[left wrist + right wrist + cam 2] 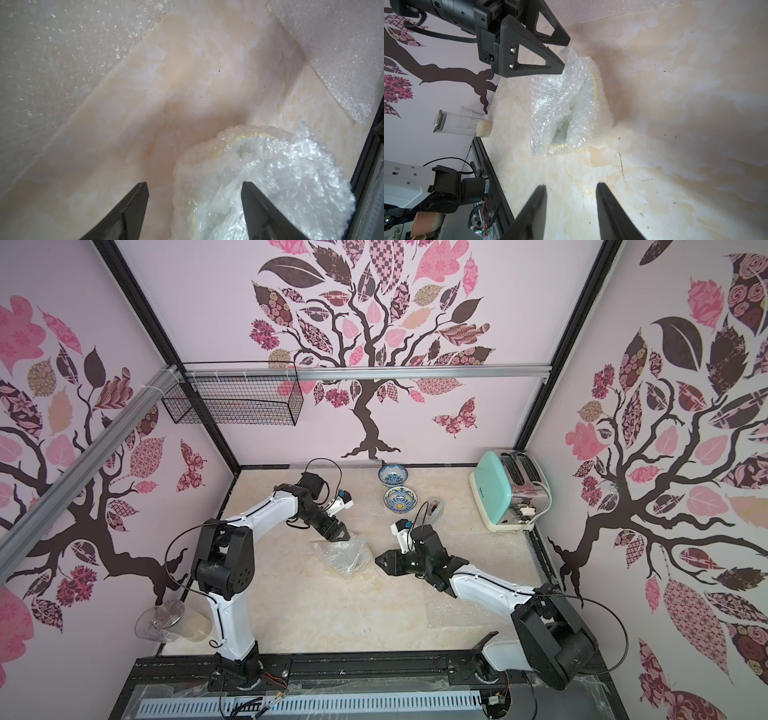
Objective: Wrap bowls in bubble wrap
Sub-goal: Pick up the bubble-wrapped bowl from the center of the board.
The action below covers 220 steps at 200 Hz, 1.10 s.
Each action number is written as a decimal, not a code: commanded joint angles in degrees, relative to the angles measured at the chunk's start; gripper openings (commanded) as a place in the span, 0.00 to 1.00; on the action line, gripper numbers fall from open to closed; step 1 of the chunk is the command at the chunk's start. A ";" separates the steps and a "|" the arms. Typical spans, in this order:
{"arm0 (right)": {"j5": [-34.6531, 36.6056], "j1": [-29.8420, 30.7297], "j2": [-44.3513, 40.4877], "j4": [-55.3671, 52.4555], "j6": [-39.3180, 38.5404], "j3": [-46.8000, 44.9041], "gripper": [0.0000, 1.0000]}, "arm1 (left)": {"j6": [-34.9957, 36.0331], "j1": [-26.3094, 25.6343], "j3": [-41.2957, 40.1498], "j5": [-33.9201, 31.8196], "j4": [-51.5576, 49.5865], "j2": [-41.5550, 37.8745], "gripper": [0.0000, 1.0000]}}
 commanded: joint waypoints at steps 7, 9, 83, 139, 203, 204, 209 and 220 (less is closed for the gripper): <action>-0.67 -0.27 -0.18 -0.77 -0.25 0.72 0.44 | 1.34 -0.27 -2.20 2.27 -0.12 -0.84 0.77; -0.72 -0.27 -0.18 -0.79 -0.30 0.71 0.44 | 1.44 -0.28 -2.29 2.30 -0.12 -0.80 0.77; -0.67 -0.27 -0.57 -0.94 -0.32 0.50 0.44 | 0.82 -1.43 -1.60 2.81 -0.29 2.66 0.67; -0.86 -0.26 -0.95 -0.76 -0.34 -0.04 0.45 | -0.17 -2.04 -1.74 4.93 0.55 3.41 0.34; -1.07 -0.24 -0.45 0.28 0.01 -0.44 0.45 | -4.80 -0.40 -3.94 5.03 2.30 -0.62 0.06; -1.09 -0.25 -0.44 0.33 0.01 -0.45 0.45 | -5.00 -0.34 -4.01 5.00 2.37 -0.75 0.06; -1.19 -0.23 -0.45 0.47 0.10 -0.54 0.45 | -5.90 0.20 -4.20 5.27 2.90 -1.38 0.04; -1.26 -0.26 -0.44 0.73 0.27 -0.76 0.45 | -7.76 1.62 -4.64 6.01 3.91 -2.86 0.00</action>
